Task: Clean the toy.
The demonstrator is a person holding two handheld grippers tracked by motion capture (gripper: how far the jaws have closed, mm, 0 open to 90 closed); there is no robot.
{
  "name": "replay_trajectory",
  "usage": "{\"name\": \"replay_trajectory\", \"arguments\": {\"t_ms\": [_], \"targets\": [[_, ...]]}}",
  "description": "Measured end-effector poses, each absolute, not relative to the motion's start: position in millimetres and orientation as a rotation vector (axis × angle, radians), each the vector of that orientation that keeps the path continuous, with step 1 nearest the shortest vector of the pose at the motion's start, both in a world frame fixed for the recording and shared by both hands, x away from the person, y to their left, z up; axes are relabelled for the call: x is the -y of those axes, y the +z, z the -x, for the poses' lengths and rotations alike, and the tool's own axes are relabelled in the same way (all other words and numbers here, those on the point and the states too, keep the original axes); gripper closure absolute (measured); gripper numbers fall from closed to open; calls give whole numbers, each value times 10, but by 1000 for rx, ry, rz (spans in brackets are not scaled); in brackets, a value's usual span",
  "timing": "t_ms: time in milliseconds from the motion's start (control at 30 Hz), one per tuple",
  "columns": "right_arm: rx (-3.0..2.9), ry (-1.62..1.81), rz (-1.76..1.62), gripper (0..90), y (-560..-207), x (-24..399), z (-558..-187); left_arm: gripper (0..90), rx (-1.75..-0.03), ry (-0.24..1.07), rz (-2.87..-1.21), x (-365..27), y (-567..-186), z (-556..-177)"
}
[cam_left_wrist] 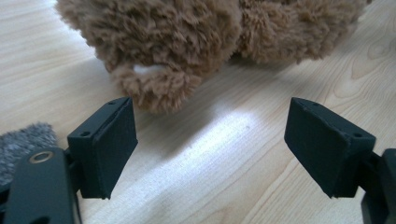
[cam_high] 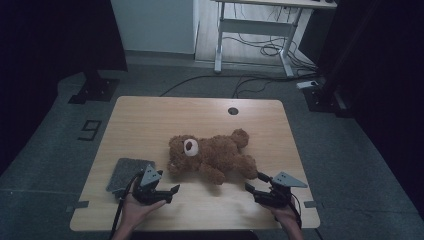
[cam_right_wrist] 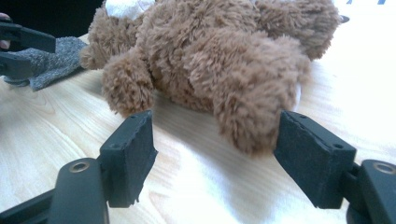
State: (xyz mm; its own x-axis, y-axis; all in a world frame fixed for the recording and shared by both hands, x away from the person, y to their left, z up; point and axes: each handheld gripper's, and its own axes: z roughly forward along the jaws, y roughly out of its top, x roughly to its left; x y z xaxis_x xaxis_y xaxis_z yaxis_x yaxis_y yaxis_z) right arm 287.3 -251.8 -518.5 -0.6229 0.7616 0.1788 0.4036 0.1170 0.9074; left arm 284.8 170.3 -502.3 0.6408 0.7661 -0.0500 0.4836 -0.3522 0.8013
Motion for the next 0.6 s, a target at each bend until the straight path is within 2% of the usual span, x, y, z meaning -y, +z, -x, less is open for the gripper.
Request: {"name": "replay_trajectory", "arguments": {"t_ms": [233,600], "targets": [[-2101,1482,-1168,250,-5295,2551,-2765,171,-990,375,-2068,-1634,-5216,-2848],[-2191,1405,-1189,225,-5428,2470,-2807,176,-990,313,-2078,-1560,-5319,-2847]]}}
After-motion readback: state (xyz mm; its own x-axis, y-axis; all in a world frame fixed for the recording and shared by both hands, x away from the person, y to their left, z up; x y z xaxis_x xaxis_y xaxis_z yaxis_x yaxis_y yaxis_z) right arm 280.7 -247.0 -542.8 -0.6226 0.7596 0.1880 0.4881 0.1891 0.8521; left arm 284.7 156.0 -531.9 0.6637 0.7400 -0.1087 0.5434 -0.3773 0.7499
